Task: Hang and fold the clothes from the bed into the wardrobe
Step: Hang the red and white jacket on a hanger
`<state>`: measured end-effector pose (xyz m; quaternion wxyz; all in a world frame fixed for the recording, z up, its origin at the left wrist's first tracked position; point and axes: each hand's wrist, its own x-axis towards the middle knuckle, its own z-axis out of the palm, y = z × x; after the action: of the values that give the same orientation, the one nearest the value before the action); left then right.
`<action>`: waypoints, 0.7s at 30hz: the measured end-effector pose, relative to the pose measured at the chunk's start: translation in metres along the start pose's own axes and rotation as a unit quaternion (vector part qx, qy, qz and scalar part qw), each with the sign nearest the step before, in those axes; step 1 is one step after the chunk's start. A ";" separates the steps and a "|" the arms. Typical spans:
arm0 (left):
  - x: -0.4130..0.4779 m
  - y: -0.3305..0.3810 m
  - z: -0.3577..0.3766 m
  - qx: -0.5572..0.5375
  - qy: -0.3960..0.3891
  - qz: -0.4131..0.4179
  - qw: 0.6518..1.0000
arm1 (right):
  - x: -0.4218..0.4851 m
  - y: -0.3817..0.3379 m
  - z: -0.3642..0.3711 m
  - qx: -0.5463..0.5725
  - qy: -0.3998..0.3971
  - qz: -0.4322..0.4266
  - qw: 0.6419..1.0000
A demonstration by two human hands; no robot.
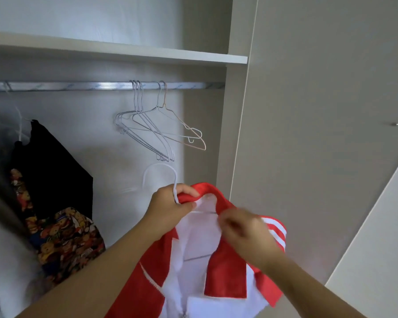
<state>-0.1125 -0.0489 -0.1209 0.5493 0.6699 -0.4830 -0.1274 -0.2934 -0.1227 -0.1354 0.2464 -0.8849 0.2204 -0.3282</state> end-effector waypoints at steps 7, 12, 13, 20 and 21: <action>0.002 0.013 -0.001 -0.016 -0.005 0.044 0.999 | 0.009 0.029 -0.018 -0.259 -0.050 0.093 0.960; 0.004 0.019 0.006 0.035 -0.045 0.104 0.993 | 0.013 0.014 -0.002 -0.177 0.006 0.123 0.977; 0.005 0.020 0.002 0.052 -0.067 0.115 0.990 | 0.014 0.014 -0.003 -0.158 0.016 0.142 0.977; 0.006 -0.001 -0.032 0.282 -0.021 0.126 0.951 | 0.021 0.034 -0.033 -0.086 0.126 0.261 0.953; 0.004 -0.002 -0.030 0.307 0.006 0.107 0.946 | 0.023 0.033 -0.035 -0.086 0.133 0.264 0.951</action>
<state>-0.0885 -0.0339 -0.1102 0.3305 0.7511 -0.5643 0.0909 -0.3095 -0.1712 -0.1205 0.2161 -0.7613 0.5042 -0.3457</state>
